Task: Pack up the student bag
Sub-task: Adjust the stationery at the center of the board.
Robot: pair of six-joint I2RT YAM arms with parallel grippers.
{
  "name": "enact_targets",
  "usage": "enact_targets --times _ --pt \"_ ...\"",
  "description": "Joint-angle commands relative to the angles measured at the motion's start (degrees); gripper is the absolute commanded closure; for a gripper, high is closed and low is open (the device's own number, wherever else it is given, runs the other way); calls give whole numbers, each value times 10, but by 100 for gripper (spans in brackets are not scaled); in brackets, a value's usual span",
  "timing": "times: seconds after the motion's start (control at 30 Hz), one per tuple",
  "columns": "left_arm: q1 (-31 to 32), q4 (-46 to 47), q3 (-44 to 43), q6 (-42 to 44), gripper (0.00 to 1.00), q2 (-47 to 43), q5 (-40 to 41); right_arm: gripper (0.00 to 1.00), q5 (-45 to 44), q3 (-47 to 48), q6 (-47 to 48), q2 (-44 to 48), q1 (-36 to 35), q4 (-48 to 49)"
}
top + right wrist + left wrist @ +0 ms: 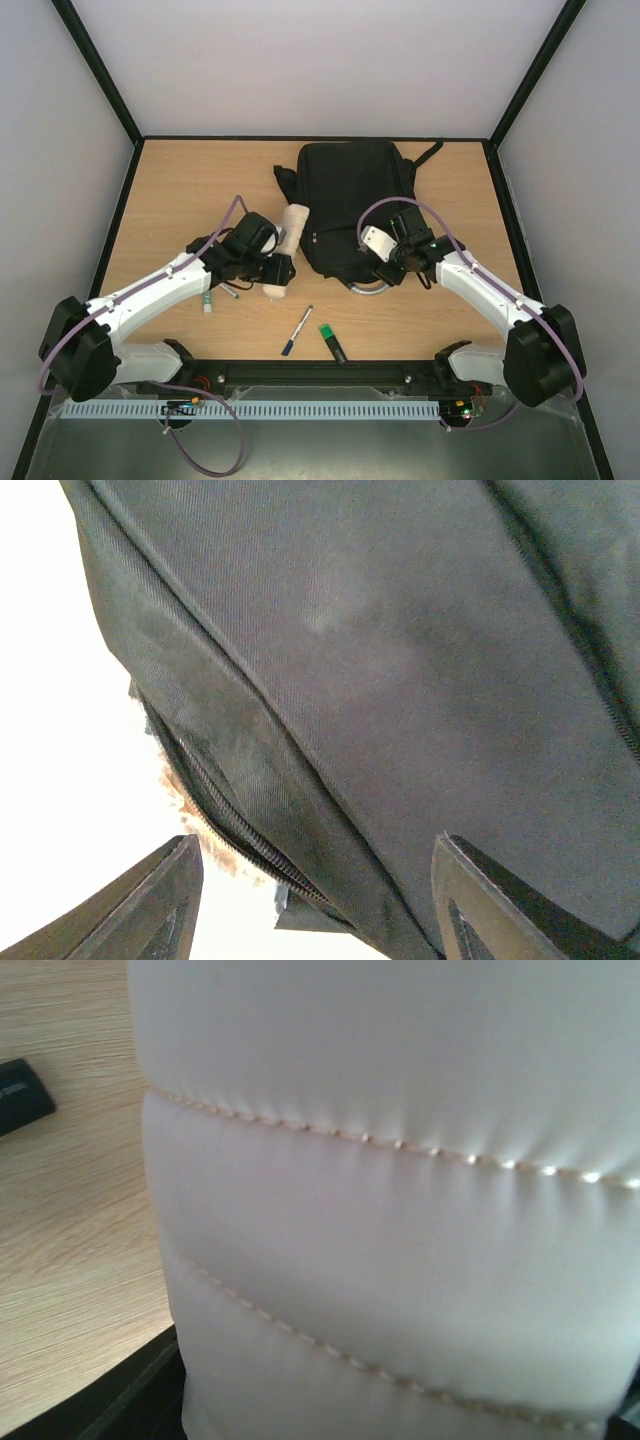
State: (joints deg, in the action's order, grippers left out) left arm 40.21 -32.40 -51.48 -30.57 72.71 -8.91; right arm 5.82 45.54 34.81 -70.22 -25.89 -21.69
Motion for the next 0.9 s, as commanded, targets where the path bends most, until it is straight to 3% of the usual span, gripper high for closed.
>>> enact_targets --times 0.0,0.47,0.53,0.73,0.87 --pt "-3 31 18 20 38 -21 -59 37 -40 28 55 -32 0 -43" --pt "-1 64 64 21 39 -69 -133 37 -76 91 62 -160 0 -43" --pt "0 65 69 20 39 -74 -134 47 -82 99 58 -172 0 -46" --pt "6 73 82 24 40 -76 -149 94 -64 137 36 -175 0 -75" --pt "14 73 87 27 41 -77 -157 99 -52 170 11 -155 0 -86"
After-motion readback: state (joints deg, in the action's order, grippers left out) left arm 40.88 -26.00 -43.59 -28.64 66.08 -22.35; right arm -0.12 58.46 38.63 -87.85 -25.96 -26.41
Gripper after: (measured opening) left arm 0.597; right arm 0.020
